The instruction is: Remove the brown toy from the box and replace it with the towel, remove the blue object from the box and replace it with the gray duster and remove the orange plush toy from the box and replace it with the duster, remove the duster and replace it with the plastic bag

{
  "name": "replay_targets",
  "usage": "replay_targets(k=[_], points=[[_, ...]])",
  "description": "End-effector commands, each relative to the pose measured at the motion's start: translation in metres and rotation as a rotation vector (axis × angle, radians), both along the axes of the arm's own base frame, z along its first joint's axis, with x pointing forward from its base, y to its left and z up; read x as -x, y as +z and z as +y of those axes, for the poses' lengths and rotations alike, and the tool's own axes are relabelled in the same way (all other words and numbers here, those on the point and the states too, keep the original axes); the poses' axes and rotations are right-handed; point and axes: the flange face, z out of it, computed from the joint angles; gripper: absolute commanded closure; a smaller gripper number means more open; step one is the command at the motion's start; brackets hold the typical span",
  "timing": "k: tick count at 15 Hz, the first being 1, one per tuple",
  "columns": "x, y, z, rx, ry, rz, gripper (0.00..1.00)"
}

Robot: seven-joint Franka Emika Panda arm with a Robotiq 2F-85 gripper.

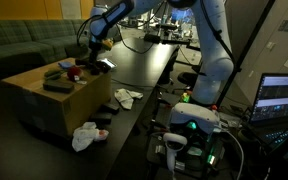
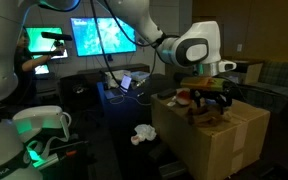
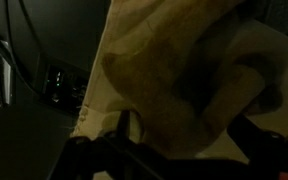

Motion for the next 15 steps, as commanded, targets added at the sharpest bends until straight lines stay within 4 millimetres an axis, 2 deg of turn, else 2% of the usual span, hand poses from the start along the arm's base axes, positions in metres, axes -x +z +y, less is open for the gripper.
replay_targets(k=[1, 5, 6, 7, 11, 15], points=[[-0.014, -0.010, -0.006, 0.028, 0.009, -0.018, 0.00], [-0.018, -0.017, -0.005, 0.040, 0.018, -0.012, 0.00], [-0.017, -0.016, -0.006, 0.043, 0.019, -0.011, 0.05], [-0.017, -0.016, -0.006, 0.046, 0.019, -0.014, 0.25], [-0.015, -0.011, -0.005, 0.058, 0.027, -0.011, 0.58], [-0.004, 0.002, -0.005, 0.055, 0.027, -0.009, 0.84]])
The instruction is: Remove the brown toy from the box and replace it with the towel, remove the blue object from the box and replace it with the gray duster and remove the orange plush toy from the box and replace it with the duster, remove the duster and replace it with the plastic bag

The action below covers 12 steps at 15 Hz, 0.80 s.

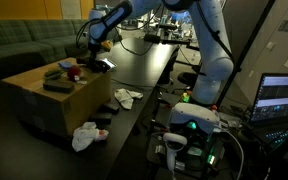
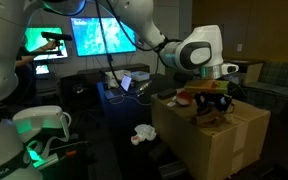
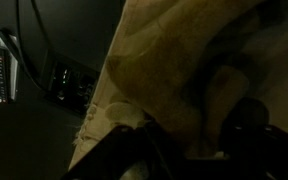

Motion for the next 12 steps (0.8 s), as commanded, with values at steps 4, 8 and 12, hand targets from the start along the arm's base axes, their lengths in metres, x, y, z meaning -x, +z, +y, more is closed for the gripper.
replay_targets(k=[4, 8, 12], points=[[0.032, 0.034, -0.014, 0.005, -0.029, -0.025, 0.95], [0.070, 0.054, -0.044, 0.001, -0.105, -0.056, 0.95], [0.126, 0.071, -0.063, -0.005, -0.202, -0.083, 0.95]])
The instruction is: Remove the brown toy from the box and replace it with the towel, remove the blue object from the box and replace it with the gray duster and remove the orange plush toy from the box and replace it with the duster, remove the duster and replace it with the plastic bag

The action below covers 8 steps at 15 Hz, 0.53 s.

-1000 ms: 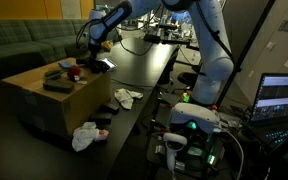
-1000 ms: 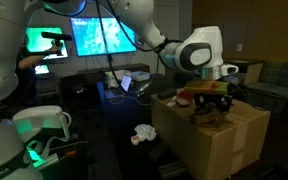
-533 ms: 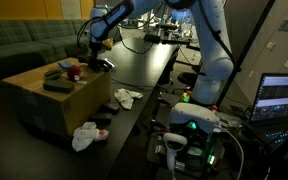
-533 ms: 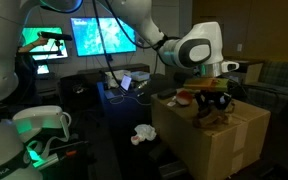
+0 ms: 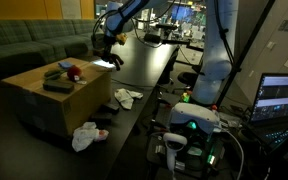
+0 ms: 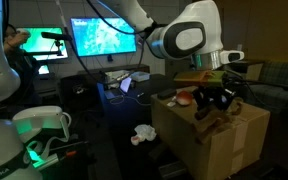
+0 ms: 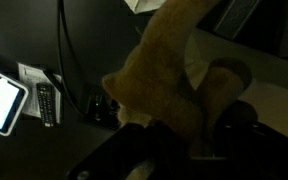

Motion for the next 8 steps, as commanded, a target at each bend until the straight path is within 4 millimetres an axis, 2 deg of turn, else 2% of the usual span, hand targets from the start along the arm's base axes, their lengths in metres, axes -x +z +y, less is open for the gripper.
replay_targets(k=[1, 4, 6, 7, 8], points=[[0.059, 0.020, -0.013, -0.011, -0.091, -0.053, 0.95], [0.095, 0.014, -0.030, -0.019, -0.155, -0.078, 0.95], [0.111, 0.003, -0.034, -0.030, -0.188, -0.090, 0.95], [0.110, -0.017, -0.056, -0.025, -0.206, -0.098, 0.95], [0.112, -0.029, -0.062, -0.028, -0.225, -0.107, 0.95]])
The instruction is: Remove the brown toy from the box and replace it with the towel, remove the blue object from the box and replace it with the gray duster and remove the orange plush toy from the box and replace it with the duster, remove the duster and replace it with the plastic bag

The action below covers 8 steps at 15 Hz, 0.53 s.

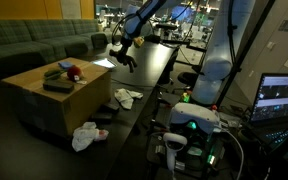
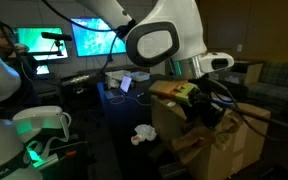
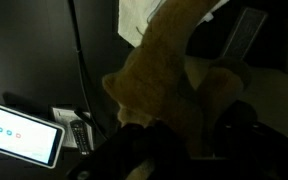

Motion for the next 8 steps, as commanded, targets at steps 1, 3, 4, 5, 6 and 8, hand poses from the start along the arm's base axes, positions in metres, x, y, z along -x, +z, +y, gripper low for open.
replay_targets(k=[1, 3, 4, 5, 6, 8], points=[[0.013, -0.037, -0.027, -0.006, -0.064, -0.058, 0.95], [0.012, -0.071, -0.035, -0.009, -0.092, -0.071, 0.95], [0.008, -0.087, -0.041, -0.010, -0.100, -0.073, 0.95], [0.004, -0.104, -0.044, -0.008, -0.109, -0.075, 0.95], [-0.002, -0.123, -0.049, -0.007, -0.119, -0.073, 0.95], [-0.013, -0.154, -0.060, -0.005, -0.128, -0.063, 0.95]])
